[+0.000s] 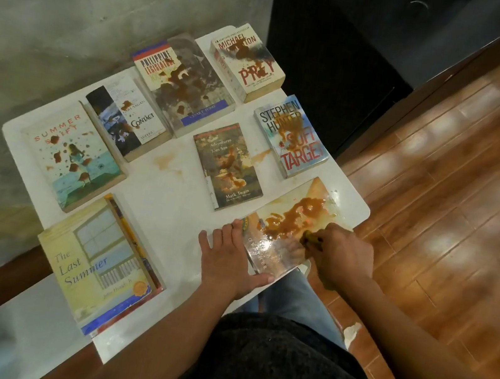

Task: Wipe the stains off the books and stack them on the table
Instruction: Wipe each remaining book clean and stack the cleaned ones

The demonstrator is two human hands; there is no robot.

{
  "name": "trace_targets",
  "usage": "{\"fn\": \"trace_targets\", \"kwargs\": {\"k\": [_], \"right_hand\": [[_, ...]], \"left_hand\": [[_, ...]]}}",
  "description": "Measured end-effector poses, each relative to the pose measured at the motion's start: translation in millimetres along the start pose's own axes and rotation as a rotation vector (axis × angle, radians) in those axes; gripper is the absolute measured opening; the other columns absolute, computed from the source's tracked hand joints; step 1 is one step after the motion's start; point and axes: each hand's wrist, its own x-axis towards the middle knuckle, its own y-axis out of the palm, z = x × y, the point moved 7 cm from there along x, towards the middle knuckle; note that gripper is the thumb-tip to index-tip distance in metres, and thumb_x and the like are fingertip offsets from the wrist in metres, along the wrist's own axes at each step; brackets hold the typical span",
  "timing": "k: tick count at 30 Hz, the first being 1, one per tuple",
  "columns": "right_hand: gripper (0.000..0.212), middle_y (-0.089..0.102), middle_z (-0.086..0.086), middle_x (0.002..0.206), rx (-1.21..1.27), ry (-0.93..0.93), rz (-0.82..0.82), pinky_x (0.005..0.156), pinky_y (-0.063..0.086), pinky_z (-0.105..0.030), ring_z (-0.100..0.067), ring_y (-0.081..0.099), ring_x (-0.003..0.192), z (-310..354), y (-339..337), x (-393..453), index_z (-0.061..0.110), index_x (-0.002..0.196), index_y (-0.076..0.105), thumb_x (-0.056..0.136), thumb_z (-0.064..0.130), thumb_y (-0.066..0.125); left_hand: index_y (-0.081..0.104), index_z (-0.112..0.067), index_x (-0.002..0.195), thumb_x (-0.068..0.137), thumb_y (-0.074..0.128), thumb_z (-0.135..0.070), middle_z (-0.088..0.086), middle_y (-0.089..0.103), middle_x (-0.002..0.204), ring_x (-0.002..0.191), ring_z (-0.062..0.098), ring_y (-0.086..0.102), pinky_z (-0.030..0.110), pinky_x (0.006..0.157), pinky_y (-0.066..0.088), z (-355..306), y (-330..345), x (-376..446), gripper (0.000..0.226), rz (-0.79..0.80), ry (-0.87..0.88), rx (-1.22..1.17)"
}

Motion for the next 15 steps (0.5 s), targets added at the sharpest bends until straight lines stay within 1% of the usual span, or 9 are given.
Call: {"fn": "trace_targets", "kwargs": {"k": [1,2,5,6,8,10,11,12,15], "right_hand": [[0.021,0.056,0.01,0.08,0.016,0.055,-0.024,0.048,0.03,-0.018,-0.007,0.051,0.062,-8.9,-5.4,3.1,0.023,0.101,0.072,0.097,0.041,0.061],[0.023,0.055,0.009,0.079,0.037,0.12,-0.054,0.047,0.028,-0.019,-0.008,0.05,0.061,-18.5,-10.6,7.8,0.02,0.101,0.072,0.097,0.04,0.06],[0.026,0.055,0.004,0.077,0.079,0.269,-0.108,0.052,0.036,-0.024,-0.013,0.053,0.059,-30.1,-17.1,14.9,0.012,0.098,0.07,0.1,0.035,0.057],[0.025,0.054,0.003,0.078,0.076,0.271,-0.118,0.052,0.036,-0.025,-0.013,0.052,0.059,-26.0,-17.1,15.4,0.011,0.096,0.069,0.1,0.032,0.056],[0.024,0.054,0.004,0.08,0.076,0.203,-0.107,0.052,0.037,-0.026,-0.014,0.053,0.061,-12.8,-14.0,13.5,0.013,0.091,0.069,0.1,0.031,0.055],[0.024,0.056,0.007,0.083,0.059,0.109,-0.071,0.055,0.048,-0.027,-0.012,0.055,0.065,-7.0,-8.7,10.6,0.017,0.092,0.071,0.099,0.033,0.055],[0.023,0.057,0.007,0.083,0.04,0.086,-0.058,0.057,0.049,-0.027,-0.011,0.056,0.066,-9.1,-8.4,10.6,0.018,0.093,0.071,0.099,0.035,0.056],[0.023,0.057,0.008,0.083,0.03,0.098,-0.055,0.056,0.047,-0.026,-0.011,0.056,0.065,-14.4,-9.3,11.7,0.019,0.093,0.071,0.099,0.036,0.056],[0.027,0.059,0.005,0.079,0.09,0.251,-0.104,0.053,0.041,-0.024,-0.011,0.054,0.06,-32.0,-16.8,16.7,0.016,0.095,0.071,0.1,0.037,0.054]], "left_hand": [[-0.006,-0.006,0.156,0.073,0.039,-0.094,0.011,0.019,0.159,0.147,0.03,0.02,0.057,0.119,0.007,-0.3,-0.1,0.7,0.129,0.005,-0.006,0.001],[-0.006,-0.007,0.156,0.073,0.04,-0.093,0.011,0.018,0.159,0.147,0.03,0.02,0.057,0.119,0.007,-1.2,-0.7,1.9,0.129,0.008,-0.01,-0.002],[-0.004,-0.008,0.156,0.072,0.04,-0.094,0.01,0.018,0.16,0.148,0.029,0.02,0.056,0.119,0.008,-0.6,1.5,1.7,0.128,-0.001,-0.018,-0.017],[-0.004,-0.009,0.156,0.072,0.04,-0.094,0.01,0.018,0.161,0.148,0.029,0.02,0.056,0.119,0.009,0.0,1.8,2.6,0.127,-0.012,-0.018,-0.019],[-0.003,-0.009,0.156,0.072,0.038,-0.095,0.009,0.019,0.161,0.147,0.029,0.021,0.056,0.119,0.01,1.2,2.0,3.1,0.127,-0.021,-0.015,-0.014],[-0.003,-0.008,0.156,0.072,0.038,-0.095,0.009,0.018,0.161,0.147,0.029,0.02,0.055,0.119,0.01,-0.7,1.8,4.0,0.128,-0.02,-0.005,-0.006],[-0.004,-0.008,0.156,0.072,0.038,-0.095,0.01,0.017,0.161,0.147,0.029,0.02,0.055,0.119,0.01,-1.8,1.7,4.2,0.128,-0.012,-0.002,-0.006],[-0.005,-0.008,0.156,0.072,0.038,-0.095,0.01,0.017,0.161,0.147,0.029,0.02,0.055,0.119,0.01,-2.3,1.6,3.7,0.128,-0.002,-0.002,-0.007],[-0.006,-0.008,0.156,0.072,0.038,-0.094,0.01,0.016,0.161,0.147,0.029,0.02,0.054,0.119,0.01,-2.2,2.2,3.0,0.128,-0.002,-0.011,-0.013]]}}
